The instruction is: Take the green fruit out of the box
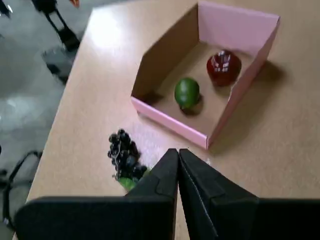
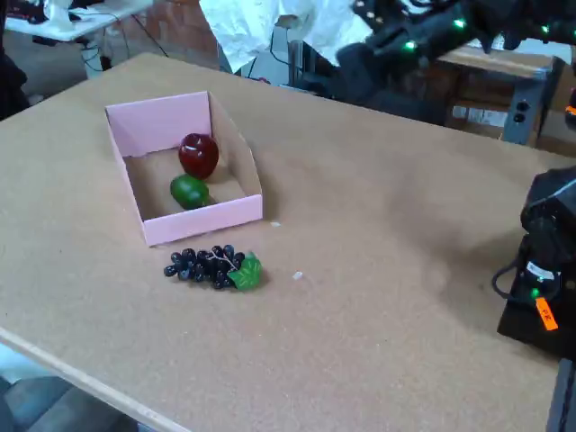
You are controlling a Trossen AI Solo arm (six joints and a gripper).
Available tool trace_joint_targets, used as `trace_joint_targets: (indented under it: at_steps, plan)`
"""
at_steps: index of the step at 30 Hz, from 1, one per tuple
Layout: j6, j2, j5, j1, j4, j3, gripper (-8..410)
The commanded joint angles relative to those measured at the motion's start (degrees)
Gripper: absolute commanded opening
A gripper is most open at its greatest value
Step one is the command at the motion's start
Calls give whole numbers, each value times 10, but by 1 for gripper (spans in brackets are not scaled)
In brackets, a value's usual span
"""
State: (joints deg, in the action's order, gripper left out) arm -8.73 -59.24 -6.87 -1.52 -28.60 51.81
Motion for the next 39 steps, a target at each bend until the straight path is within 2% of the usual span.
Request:
trace_joint_targets:
  at_steps: [1, 22, 29, 39]
  plan:
    - [-1, -66, -2, -6, -43, 58, 0]
    - [-11, -342, 20, -20, -237, 316, 0]
    - [-17, -388, 45, -21, -252, 355, 0]
    - [-14, -447, 49, -21, -252, 398, 0]
